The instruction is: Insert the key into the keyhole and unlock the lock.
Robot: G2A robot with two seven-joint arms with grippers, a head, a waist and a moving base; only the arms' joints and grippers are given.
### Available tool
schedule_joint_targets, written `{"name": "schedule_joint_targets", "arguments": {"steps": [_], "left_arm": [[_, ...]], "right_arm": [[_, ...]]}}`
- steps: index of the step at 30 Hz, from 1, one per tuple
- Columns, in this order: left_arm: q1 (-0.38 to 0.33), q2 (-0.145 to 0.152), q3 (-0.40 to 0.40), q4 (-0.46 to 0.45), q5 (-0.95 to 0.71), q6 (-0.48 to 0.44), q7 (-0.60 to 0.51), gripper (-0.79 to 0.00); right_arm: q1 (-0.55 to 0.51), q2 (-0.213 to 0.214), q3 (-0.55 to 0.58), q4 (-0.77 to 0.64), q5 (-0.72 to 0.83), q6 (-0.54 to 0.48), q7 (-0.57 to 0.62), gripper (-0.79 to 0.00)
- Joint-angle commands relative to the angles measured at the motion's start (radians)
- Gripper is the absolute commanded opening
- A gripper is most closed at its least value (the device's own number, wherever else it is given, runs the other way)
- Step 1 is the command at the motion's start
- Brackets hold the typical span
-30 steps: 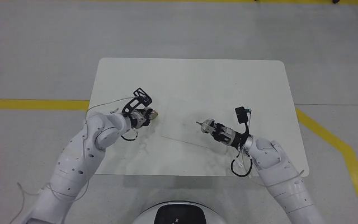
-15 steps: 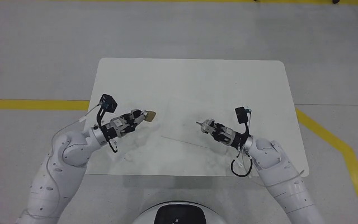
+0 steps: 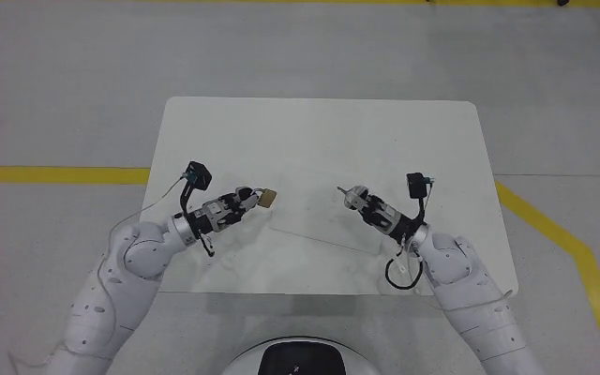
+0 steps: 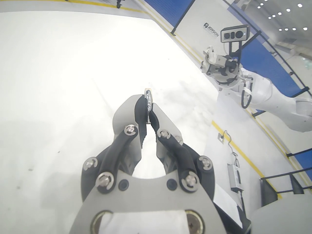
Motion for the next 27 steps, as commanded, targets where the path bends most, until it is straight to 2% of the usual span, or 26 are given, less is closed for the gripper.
{"name": "schedule_joint_targets", "arguments": {"steps": [1, 5, 12, 20, 27], "left_arm": [[-0.026, -0.006, 0.038, 0.043, -0.123, -0.065, -0.027, -0.785], [-0.084, -0.014, 0.116, 0.130, -0.378, -0.147, -0.143, -0.785], [-0.201, -0.030, 0.253, 0.276, -0.811, -0.171, -0.437, -0.785], [-0.269, -0.040, 0.363, 0.304, -0.974, -0.099, -0.540, -0.785], [-0.313, -0.048, 0.433, 0.345, -0.991, -0.092, -0.547, -0.785]], "right_arm": [[-0.017, -0.006, -0.015, -0.035, -0.027, 0.033, -0.049, -0.785], [-0.031, -0.018, -0.057, -0.062, -0.087, 0.108, -0.092, -0.785], [-0.014, -0.033, -0.098, -0.055, -0.105, 0.125, -0.124, -0.785], [0.002, -0.046, -0.112, -0.036, -0.010, 0.089, -0.149, -0.785], [0.011, -0.053, -0.130, -0.032, -0.026, 0.105, -0.126, -0.785]]}}
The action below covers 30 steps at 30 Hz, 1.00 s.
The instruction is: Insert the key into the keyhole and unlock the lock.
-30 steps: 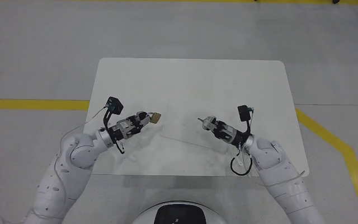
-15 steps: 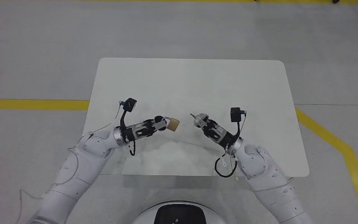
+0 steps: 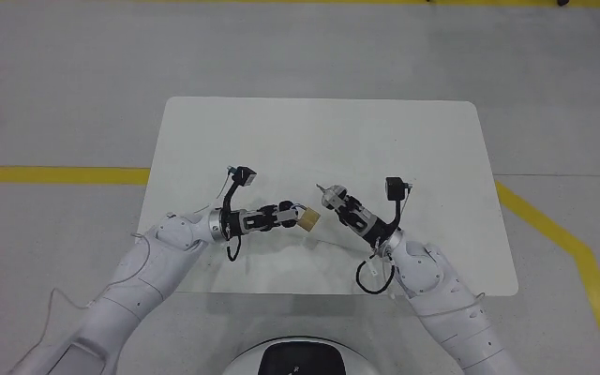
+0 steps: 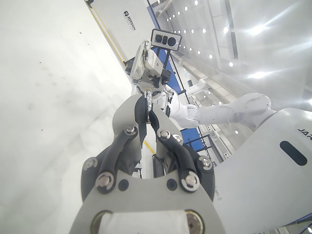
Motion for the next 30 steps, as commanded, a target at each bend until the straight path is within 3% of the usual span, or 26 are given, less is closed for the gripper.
{"name": "schedule_joint_targets", "arguments": {"steps": [1, 20, 30], "left_arm": [[-0.010, -0.001, 0.016, 0.009, -0.003, -0.007, 0.007, -0.785], [-0.052, 0.001, 0.078, 0.068, -0.012, -0.042, 0.043, -0.785], [-0.050, -0.002, 0.087, 0.076, -0.084, -0.045, 0.045, -0.785]], "right_arm": [[0.000, -0.002, -0.003, 0.000, -0.004, -0.002, 0.001, -0.785], [-0.010, 0.001, -0.010, -0.009, -0.050, -0.098, 0.120, -0.785], [-0.012, 0.000, 0.012, -0.001, 0.005, -0.105, 0.087, -0.785]]}}
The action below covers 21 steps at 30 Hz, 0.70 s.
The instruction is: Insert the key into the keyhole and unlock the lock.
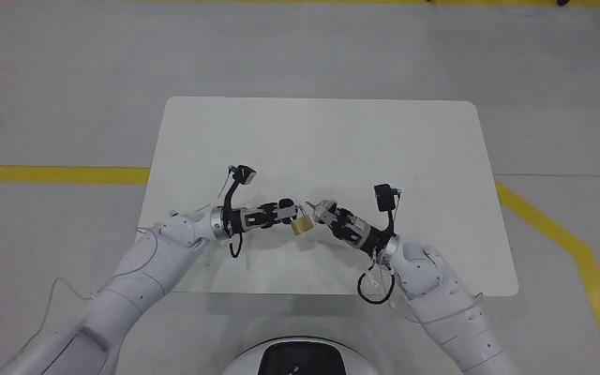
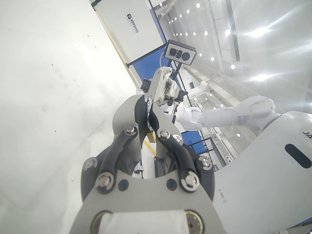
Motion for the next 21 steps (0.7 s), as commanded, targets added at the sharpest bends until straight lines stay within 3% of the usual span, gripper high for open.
{"name": "schedule_joint_targets", "arguments": {"steps": [1, 4, 7, 17, 21], "left_arm": [[0.006, 0.000, -0.002, -0.002, -0.067, 0.012, -0.012, -0.785], [0.005, 0.003, -0.013, 0.008, -0.145, 0.040, -0.040, -0.785], [-0.026, 0.010, -0.023, 0.057, -0.014, 0.017, -0.017, -0.785], [-0.010, 0.009, -0.025, 0.029, -0.001, 0.044, 0.007, -0.785], [0.020, 0.008, -0.045, -0.005, -0.205, 0.157, -0.078, -0.785]], "right_arm": [[0.000, -0.001, 0.007, 0.001, 0.019, -0.001, -0.013, -0.785], [-0.001, -0.001, 0.018, 0.004, 0.041, -0.005, -0.024, -0.785], [-0.001, -0.001, 0.029, 0.008, 0.065, -0.007, -0.034, -0.785], [0.003, -0.001, 0.044, 0.018, 0.104, 0.003, -0.035, -0.785], [0.003, -0.001, 0.044, 0.018, 0.104, 0.003, -0.035, -0.785]]}}
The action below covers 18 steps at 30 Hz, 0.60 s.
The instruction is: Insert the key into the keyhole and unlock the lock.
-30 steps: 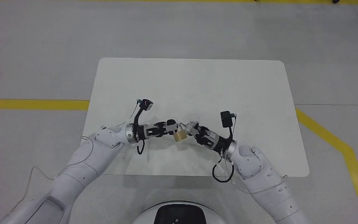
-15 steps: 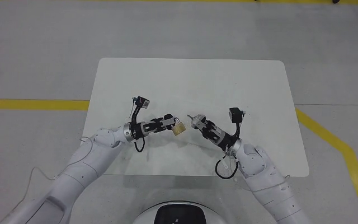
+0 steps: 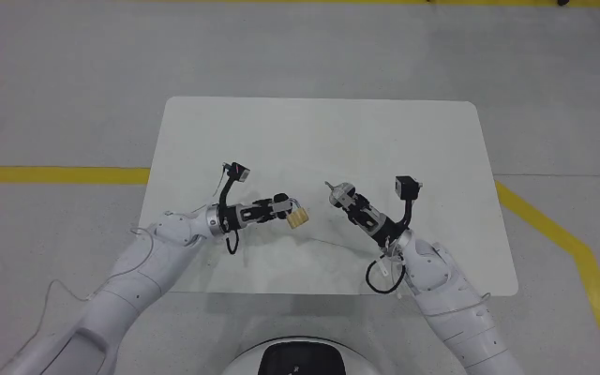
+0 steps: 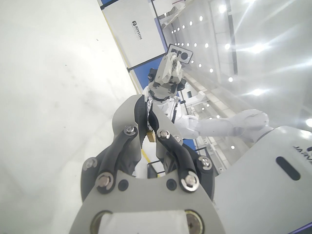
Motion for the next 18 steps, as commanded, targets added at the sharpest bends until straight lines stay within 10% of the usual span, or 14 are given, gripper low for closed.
{"name": "schedule_joint_targets", "arguments": {"steps": [1, 10, 18], "left_arm": [[0.007, 0.000, -0.015, 0.001, -0.173, 0.069, -0.082, -0.785], [-0.025, -0.031, -0.050, 0.141, -0.568, 0.480, -0.351, -0.785], [-0.093, -0.066, -0.025, 0.240, -0.564, 0.634, -0.443, -0.785]], "right_arm": [[0.000, 0.000, 0.000, 0.000, 0.000, 0.000, 0.000, -0.785], [0.000, 0.000, 0.000, 0.000, 0.000, 0.000, 0.000, -0.785], [0.000, 0.000, 0.000, 0.000, 0.000, 0.000, 0.000, -0.785]]}}
